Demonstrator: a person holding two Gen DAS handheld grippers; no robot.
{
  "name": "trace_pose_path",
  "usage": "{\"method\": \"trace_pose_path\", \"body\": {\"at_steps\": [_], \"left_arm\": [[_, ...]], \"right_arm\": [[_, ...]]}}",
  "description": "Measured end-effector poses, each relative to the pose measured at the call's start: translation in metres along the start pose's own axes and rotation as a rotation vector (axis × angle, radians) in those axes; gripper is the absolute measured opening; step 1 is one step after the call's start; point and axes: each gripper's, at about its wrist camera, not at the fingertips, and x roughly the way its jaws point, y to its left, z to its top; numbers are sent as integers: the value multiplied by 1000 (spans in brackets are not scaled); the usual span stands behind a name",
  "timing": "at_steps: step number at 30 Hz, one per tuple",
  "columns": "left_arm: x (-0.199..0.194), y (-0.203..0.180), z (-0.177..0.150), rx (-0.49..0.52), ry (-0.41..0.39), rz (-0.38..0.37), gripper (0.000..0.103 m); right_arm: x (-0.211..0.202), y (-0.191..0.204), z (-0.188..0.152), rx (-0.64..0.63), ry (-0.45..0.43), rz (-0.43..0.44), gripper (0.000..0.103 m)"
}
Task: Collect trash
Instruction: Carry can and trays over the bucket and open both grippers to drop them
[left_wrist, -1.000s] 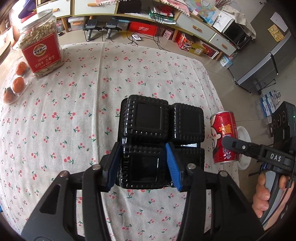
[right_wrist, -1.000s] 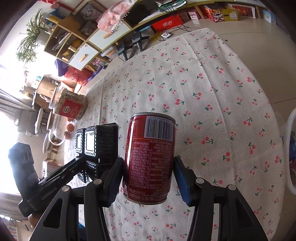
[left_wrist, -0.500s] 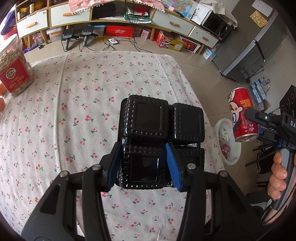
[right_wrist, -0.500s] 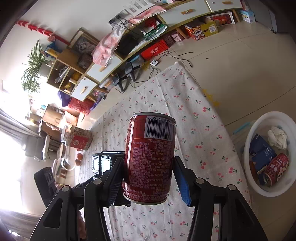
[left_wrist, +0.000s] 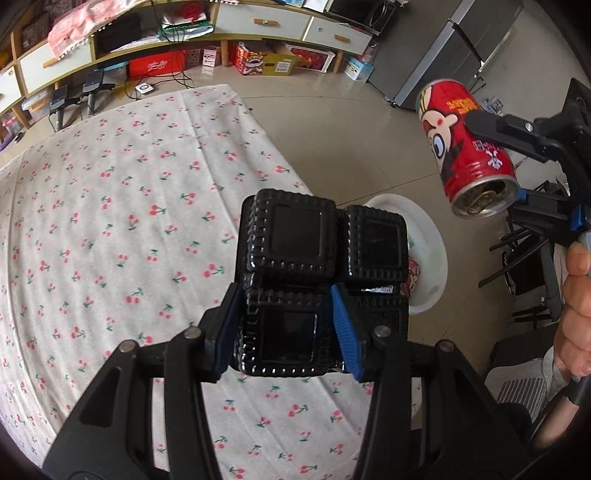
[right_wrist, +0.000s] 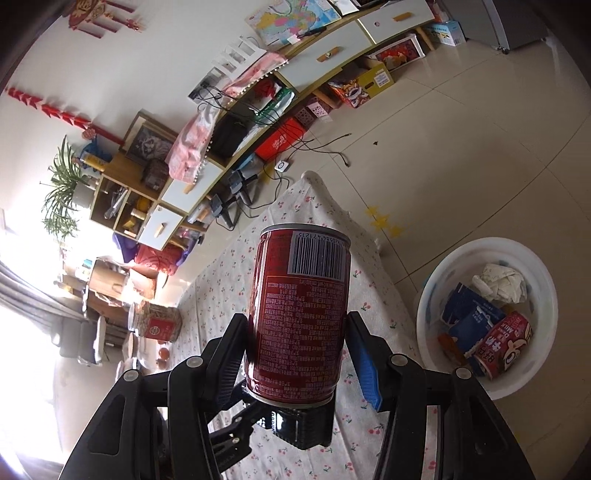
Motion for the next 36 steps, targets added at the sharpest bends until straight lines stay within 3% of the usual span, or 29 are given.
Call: {"method": "trace_pose_path", "body": {"at_steps": [8,12,15,22,25,28,31,36], "left_arm": [[47,-54,16,1,13,-69,50],[71,-60,21,-52,42,-103,50],[74,-54,22,-91,42,-111,50],[56,-11,29,-249,0,-135,50],[49,-8,28,-264,-15,-129,50],[45,-13,25,-258,-17,-129,50],[45,-16,24,-247,-19,-134,50],[57,-39,25,-180,2,-148,51]], "right_arm": [[-27,-34,19,58,-70,2,55],[-41,-72,29,113,-93,-22,55],[-44,-104,36,154,-88,-88,55],[-1,-147,32,160,75,-270,55],[25,-149,29,124,147,-348,56],[50,-146,25,84,229,-362,57],[42,-145,29,110,187,-377,59],[1,-143,35,181,41,-340,63]]}}
